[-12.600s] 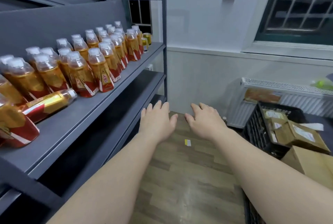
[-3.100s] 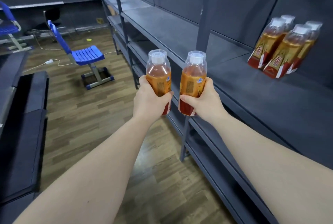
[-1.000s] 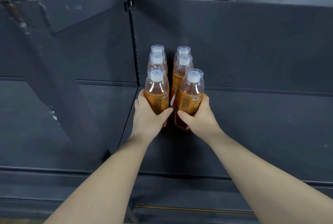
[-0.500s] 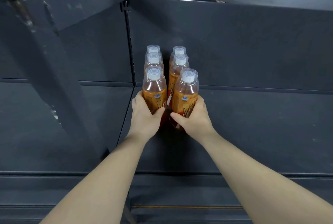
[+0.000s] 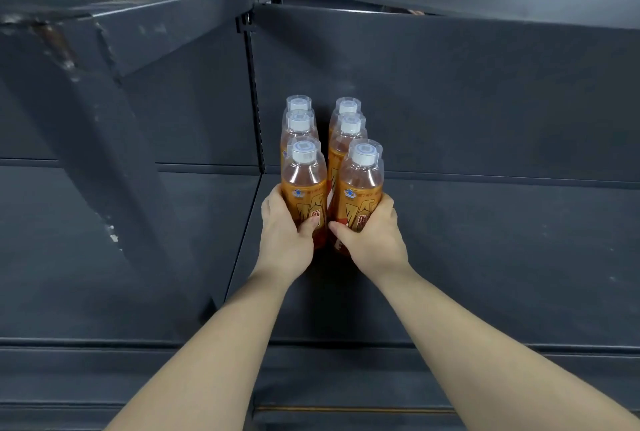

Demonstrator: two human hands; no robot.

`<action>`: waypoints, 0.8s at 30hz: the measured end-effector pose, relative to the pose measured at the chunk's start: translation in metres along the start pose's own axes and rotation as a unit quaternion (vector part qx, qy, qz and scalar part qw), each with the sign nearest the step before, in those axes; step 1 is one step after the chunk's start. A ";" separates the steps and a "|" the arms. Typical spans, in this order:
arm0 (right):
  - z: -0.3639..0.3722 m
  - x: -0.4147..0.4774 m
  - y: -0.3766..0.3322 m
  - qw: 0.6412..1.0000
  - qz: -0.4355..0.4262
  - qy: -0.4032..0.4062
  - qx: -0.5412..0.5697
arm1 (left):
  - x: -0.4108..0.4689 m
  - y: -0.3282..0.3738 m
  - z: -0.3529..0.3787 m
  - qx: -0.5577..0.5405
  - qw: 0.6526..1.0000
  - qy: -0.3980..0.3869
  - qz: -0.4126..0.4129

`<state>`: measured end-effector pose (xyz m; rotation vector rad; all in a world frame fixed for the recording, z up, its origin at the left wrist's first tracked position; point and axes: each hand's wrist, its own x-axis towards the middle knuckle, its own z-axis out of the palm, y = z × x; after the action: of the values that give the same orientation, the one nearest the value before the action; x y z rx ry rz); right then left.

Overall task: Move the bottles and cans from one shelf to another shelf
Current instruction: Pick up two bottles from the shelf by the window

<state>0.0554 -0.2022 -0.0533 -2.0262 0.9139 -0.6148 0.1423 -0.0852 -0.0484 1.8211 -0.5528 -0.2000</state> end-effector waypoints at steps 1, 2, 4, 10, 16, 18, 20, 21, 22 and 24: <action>0.000 0.000 0.001 1.000 -0.002 -0.006 -0.005 | -0.001 0.000 0.002 0.006 1.000 0.002 -0.002; 0.000 0.001 0.003 1.000 -0.006 -0.013 -0.004 | -0.002 -0.001 0.003 0.012 1.000 0.007 -0.004; -0.001 0.000 0.007 1.000 -0.013 -0.026 0.004 | -0.002 -0.006 0.005 0.041 0.999 0.027 0.002; 0.002 0.000 0.005 1.000 -0.017 -0.019 0.013 | 0.002 -0.005 0.004 0.010 0.999 0.037 -0.009; 0.010 0.008 0.001 1.000 -0.009 -0.014 0.022 | 0.010 -0.010 0.003 0.020 0.999 0.032 0.013; 0.011 0.010 0.000 1.000 -0.005 -0.014 0.023 | 0.013 -0.012 0.003 0.024 0.999 0.031 0.015; 0.013 0.011 -0.001 1.000 -0.005 -0.011 0.021 | 0.017 -0.016 0.003 0.022 0.999 0.028 0.018; 0.014 0.011 -0.001 1.000 -0.006 -0.009 0.020 | 0.019 -0.018 0.003 0.019 0.999 0.024 0.017; 0.014 0.010 -0.001 1.000 -0.007 -0.007 0.020 | 0.020 -0.019 0.003 0.014 1.000 0.020 0.015; 0.015 0.010 -0.001 1.000 -0.007 -0.006 0.017 | 0.021 -0.019 0.004 0.004 1.000 0.015 0.019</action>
<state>0.0724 -0.2028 -0.0598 -2.0042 0.8775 -0.6212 0.1639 -0.0940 -0.0650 1.8164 -0.5673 -0.1443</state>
